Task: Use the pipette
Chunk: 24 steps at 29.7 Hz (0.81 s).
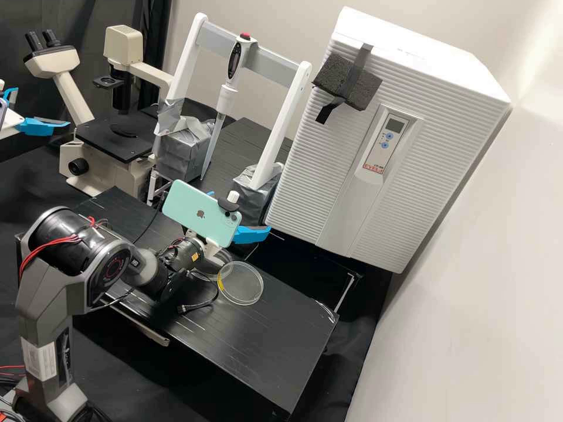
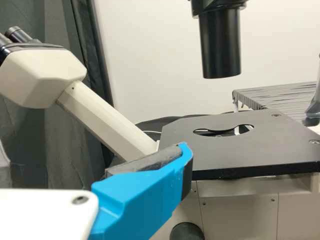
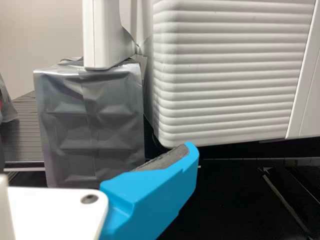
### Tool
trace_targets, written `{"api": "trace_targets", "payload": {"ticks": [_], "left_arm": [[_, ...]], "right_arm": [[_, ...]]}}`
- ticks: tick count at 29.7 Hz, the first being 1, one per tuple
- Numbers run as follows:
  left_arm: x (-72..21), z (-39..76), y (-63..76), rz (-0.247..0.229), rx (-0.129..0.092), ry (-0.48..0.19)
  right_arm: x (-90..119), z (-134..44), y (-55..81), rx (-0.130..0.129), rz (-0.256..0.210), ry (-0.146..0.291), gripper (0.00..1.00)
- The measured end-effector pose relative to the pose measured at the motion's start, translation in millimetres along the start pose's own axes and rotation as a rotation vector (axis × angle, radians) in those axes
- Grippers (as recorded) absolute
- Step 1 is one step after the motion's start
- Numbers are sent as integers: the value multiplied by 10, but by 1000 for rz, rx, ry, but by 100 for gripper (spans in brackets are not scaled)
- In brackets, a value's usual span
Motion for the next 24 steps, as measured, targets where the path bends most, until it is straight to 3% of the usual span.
{"api": "trace_targets", "payload": {"ticks": [12,17,21,24], "left_arm": [[-30,16,0,2,1,-7],[-156,177,74,23,4,-68],[-280,387,198,62,-2,-172],[-364,528,327,106,-23,-246]], "right_arm": [[0,0,0,0,0,0,100],[0,0,0,0,0,0,100],[0,0,0,0,0,0,100],[0,0,0,0,0,0,100]]}}
